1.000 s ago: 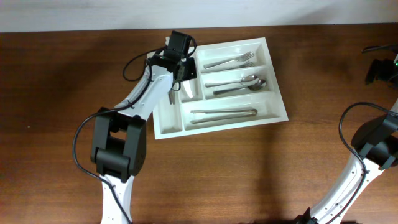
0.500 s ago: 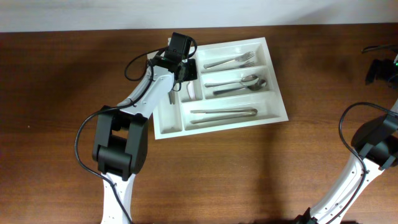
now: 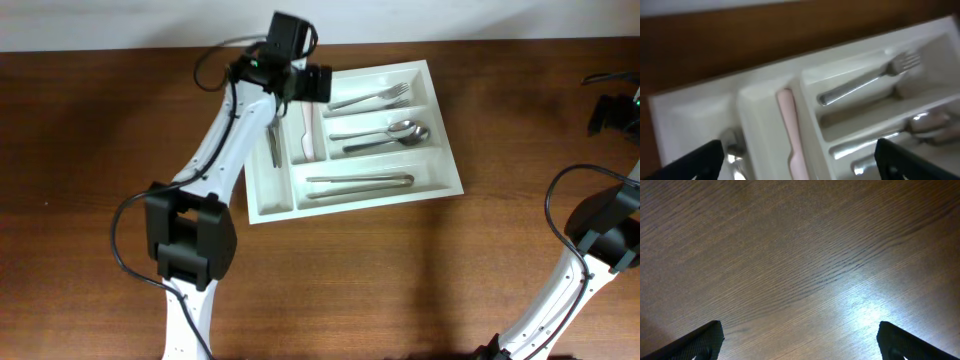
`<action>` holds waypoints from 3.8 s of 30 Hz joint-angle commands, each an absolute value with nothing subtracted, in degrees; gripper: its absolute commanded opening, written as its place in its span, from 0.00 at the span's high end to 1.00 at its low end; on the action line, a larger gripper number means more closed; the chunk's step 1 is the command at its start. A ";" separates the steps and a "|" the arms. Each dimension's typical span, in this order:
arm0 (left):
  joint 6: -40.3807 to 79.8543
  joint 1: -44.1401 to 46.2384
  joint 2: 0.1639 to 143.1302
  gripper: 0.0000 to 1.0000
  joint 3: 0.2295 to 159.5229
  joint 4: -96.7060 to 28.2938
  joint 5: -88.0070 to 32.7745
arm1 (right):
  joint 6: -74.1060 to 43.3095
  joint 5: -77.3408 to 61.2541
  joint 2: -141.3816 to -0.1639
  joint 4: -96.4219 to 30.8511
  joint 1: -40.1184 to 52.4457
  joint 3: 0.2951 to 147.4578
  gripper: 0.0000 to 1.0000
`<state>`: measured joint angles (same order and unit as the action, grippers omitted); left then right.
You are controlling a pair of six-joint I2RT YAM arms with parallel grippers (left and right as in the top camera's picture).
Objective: Pack container
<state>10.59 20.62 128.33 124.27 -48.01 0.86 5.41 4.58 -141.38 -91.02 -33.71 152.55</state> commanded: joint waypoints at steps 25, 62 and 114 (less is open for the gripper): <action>6.42 7.55 87.83 0.01 132.18 -85.49 10.31 | 5.76 4.27 -141.16 -90.98 -33.78 152.14 0.01; 30.57 13.34 29.61 0.01 56.34 -68.99 9.08 | 5.76 4.27 -141.16 -90.98 -33.78 152.14 0.01; -4.82 1.65 0.27 0.01 4.08 -5.54 -6.24 | 5.76 4.27 -141.16 -90.98 -33.78 152.14 0.01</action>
<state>-3.70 2.07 1.04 5.02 -6.13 -5.65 5.48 4.58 -141.38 -91.02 -33.71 152.55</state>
